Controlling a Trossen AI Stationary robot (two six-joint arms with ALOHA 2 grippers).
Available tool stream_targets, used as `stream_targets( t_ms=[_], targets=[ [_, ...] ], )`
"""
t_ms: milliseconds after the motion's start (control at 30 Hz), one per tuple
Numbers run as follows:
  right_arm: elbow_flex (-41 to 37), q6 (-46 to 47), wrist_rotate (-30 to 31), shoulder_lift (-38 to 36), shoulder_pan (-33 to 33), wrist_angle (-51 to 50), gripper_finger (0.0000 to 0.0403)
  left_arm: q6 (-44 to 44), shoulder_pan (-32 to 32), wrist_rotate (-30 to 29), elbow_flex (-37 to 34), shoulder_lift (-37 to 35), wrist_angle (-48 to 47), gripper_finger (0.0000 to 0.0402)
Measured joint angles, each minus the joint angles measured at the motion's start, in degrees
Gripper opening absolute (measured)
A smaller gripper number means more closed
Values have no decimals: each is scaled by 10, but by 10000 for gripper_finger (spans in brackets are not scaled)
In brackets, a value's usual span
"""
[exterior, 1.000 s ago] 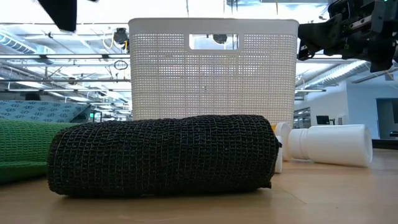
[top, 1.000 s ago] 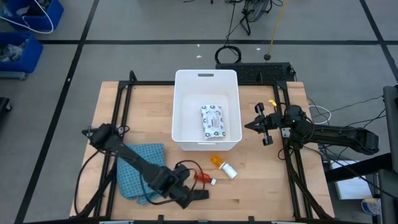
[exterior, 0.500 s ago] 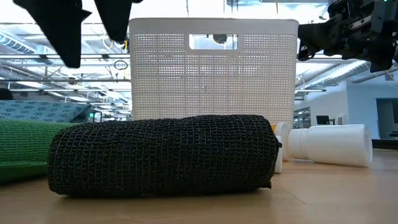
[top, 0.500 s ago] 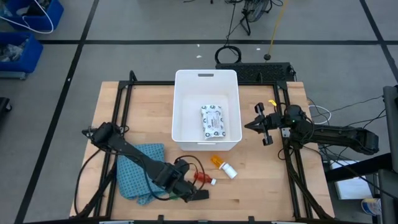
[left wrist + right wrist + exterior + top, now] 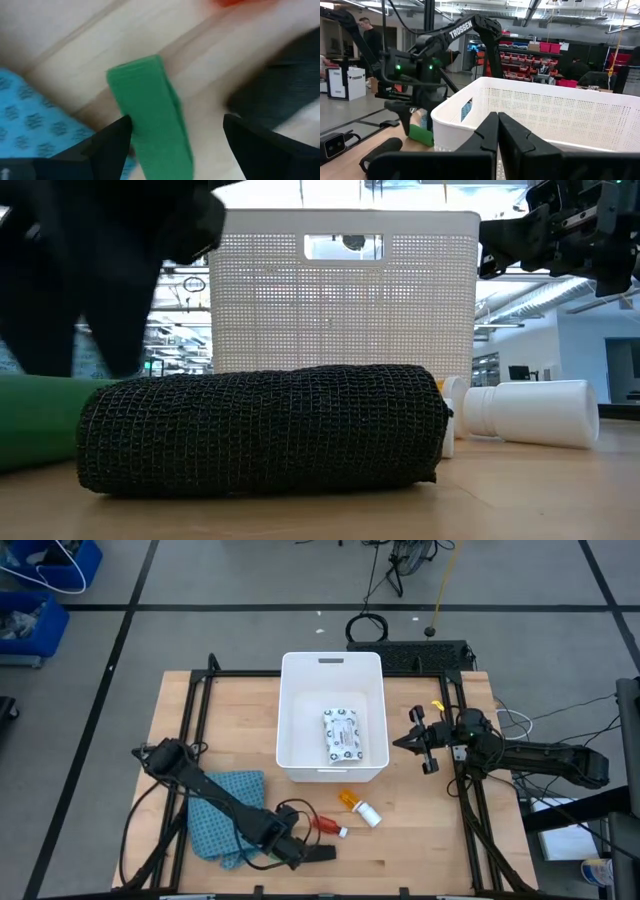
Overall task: Pick & place medical supplies in basket/bin
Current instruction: Put the green bandage into the white bin
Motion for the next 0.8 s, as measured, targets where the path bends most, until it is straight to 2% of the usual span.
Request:
stream_targets(
  t_ms=[233,367,500,733,800],
  targets=[
    [0,0,1,0,0,0,0,-5,-2,9,-54,0,44,298],
    [0,0,1,0,0,0,0,0,-2,7,-76,-2,75,272],
    [0,0,2,0,0,0,0,9,0,7,-77,-2,68,213],
    [0,-1,2,0,0,0,0,61,9,3,-79,-36,96,66],
    [0,-1,2,0,0,-1,0,87,7,-23,-79,-65,101,53]
  ],
)
